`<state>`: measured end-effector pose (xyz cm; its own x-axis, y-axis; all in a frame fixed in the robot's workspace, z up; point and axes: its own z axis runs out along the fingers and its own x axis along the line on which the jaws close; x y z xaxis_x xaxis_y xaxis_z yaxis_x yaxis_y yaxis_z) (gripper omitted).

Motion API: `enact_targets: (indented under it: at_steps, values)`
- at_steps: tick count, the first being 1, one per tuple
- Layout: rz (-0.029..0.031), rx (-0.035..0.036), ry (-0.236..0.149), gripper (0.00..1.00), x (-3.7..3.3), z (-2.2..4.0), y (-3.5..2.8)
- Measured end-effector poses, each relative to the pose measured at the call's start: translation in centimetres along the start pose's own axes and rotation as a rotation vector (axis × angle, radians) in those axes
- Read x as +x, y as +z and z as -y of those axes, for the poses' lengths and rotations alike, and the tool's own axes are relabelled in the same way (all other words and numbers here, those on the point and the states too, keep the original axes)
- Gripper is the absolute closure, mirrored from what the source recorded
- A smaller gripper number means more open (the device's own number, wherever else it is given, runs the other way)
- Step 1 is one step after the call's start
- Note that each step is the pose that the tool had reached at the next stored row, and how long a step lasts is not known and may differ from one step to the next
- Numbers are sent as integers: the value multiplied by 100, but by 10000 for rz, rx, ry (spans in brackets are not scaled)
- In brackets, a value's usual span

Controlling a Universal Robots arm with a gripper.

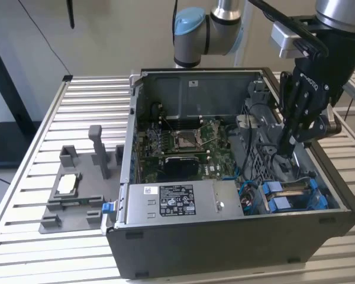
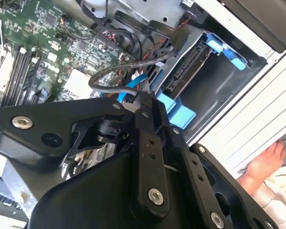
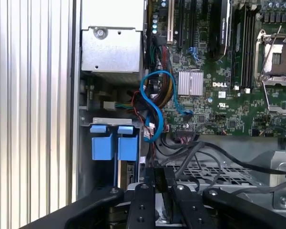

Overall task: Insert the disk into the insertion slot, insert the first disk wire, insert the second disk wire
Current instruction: 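Insert the first disk wire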

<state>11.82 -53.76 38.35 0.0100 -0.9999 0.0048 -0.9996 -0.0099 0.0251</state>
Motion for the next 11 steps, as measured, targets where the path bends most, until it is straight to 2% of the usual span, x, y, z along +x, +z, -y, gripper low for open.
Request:
enact_targets:
  at_steps: [3, 11]
  values:
    - [-12, 0, 0, 81, 39, 24, 11]
    - [-13, 0, -1, 81, 110, 141, 40]
